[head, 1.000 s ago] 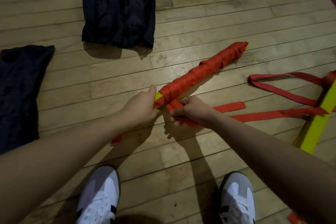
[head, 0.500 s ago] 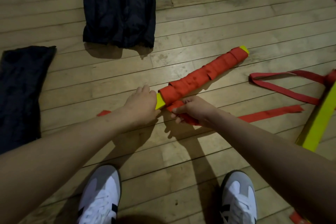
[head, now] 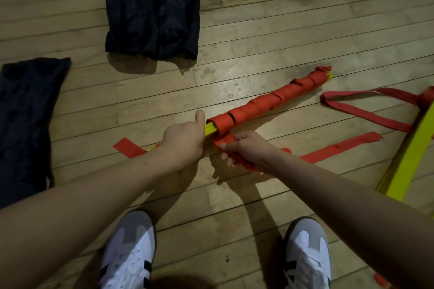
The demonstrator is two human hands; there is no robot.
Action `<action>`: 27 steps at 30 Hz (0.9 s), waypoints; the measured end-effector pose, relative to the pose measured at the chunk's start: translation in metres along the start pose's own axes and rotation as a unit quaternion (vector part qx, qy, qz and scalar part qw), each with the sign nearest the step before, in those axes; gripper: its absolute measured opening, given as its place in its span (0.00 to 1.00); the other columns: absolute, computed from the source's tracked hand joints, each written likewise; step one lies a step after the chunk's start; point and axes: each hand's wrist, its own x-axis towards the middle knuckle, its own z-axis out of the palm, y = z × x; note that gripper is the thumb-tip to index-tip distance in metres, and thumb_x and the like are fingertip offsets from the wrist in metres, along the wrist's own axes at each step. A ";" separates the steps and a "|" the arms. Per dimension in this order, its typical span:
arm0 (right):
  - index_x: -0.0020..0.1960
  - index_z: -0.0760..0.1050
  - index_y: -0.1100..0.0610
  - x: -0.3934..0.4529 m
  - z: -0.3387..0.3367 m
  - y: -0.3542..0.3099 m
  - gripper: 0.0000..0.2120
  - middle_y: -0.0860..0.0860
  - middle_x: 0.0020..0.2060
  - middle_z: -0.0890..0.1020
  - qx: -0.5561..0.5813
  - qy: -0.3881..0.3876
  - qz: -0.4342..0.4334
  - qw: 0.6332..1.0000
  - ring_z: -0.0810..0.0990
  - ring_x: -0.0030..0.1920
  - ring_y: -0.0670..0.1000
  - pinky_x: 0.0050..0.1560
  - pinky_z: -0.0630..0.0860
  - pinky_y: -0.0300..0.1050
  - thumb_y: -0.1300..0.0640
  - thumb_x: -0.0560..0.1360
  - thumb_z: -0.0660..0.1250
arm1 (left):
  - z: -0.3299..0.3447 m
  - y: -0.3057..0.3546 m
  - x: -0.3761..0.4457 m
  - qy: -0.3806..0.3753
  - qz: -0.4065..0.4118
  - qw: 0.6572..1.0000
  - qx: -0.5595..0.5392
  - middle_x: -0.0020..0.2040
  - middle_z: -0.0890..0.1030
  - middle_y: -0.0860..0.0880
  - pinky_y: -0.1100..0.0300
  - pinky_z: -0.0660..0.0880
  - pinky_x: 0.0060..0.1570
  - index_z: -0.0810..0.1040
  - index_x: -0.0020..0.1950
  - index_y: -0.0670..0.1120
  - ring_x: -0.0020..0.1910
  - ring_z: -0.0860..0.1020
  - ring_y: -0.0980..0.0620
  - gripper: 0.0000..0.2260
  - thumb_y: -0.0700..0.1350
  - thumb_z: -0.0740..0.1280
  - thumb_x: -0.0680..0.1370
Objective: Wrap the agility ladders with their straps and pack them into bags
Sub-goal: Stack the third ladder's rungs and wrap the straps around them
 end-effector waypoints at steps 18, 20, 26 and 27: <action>0.43 0.75 0.62 0.010 0.004 -0.029 0.07 0.55 0.34 0.80 0.030 0.089 -0.117 0.989 0.76 0.30 0.48 0.34 0.74 0.38 0.66 0.79 0.62 | -0.019 -0.014 0.009 0.048 -0.025 0.998 0.034 0.59 0.73 0.39 0.49 0.68 0.51 0.57 0.69 0.42 0.56 0.74 0.38 0.24 0.54 0.58 0.79; 0.43 0.75 0.62 0.012 0.003 -0.027 0.07 0.55 0.33 0.80 0.050 0.103 -0.111 0.987 0.76 0.30 0.48 0.35 0.75 0.39 0.66 0.79 0.62 | -0.023 -0.011 0.004 0.018 -0.019 1.000 0.002 0.63 0.69 0.37 0.47 0.65 0.59 0.58 0.71 0.42 0.61 0.70 0.37 0.24 0.54 0.55 0.80; 0.46 0.76 0.64 0.014 -0.007 -0.026 0.06 0.54 0.36 0.82 0.063 0.086 -0.081 0.991 0.79 0.31 0.48 0.36 0.74 0.40 0.68 0.78 0.61 | -0.034 -0.012 0.004 0.011 -0.007 0.999 -0.032 0.60 0.70 0.42 0.50 0.69 0.53 0.67 0.66 0.43 0.60 0.71 0.42 0.23 0.57 0.61 0.79; 0.46 0.77 0.63 0.013 -0.007 -0.025 0.07 0.54 0.36 0.83 0.055 0.060 -0.065 0.995 0.80 0.32 0.48 0.37 0.74 0.40 0.70 0.77 0.61 | -0.036 -0.013 0.004 0.016 0.002 1.000 -0.023 0.56 0.71 0.44 0.52 0.70 0.49 0.70 0.63 0.43 0.58 0.72 0.44 0.23 0.59 0.63 0.77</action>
